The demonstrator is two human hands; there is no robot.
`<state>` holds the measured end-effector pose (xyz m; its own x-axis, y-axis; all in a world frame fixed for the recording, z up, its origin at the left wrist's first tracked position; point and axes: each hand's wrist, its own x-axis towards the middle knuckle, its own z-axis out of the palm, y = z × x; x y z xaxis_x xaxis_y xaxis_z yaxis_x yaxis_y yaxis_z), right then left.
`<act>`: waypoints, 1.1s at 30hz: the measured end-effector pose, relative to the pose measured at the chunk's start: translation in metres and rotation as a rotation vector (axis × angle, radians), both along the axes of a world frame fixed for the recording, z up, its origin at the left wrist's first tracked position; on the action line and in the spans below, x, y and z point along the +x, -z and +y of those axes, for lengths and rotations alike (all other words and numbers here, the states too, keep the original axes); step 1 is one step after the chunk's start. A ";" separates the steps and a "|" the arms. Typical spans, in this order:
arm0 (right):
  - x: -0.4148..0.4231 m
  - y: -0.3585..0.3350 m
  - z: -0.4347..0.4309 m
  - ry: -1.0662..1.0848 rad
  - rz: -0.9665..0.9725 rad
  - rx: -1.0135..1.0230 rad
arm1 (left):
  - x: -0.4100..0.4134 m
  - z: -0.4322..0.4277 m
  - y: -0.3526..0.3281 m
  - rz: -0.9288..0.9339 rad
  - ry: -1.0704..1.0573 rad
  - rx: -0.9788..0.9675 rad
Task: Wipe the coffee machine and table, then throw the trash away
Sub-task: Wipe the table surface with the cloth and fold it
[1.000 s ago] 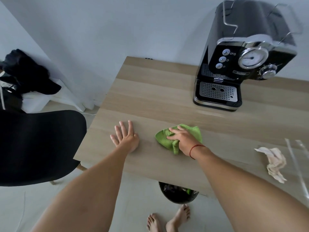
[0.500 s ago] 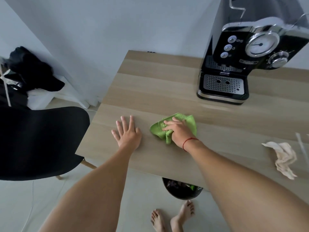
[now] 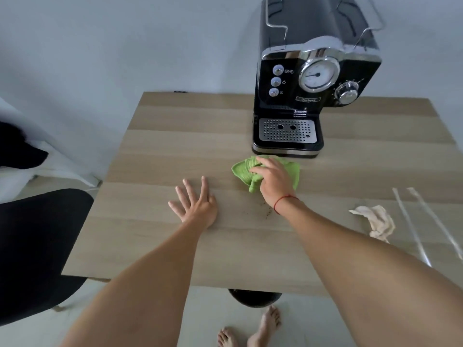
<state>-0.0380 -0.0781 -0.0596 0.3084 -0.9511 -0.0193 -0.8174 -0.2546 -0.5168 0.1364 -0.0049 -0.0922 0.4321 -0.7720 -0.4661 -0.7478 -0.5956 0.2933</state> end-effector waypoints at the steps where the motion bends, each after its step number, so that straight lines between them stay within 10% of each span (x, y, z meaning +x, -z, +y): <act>1: 0.001 0.003 -0.007 0.021 0.015 0.018 | 0.001 -0.001 0.000 0.006 0.001 0.014; 33: 0.084 0.011 0.033 -0.300 0.067 0.164 | 0.054 0.031 0.005 -0.010 -0.109 0.015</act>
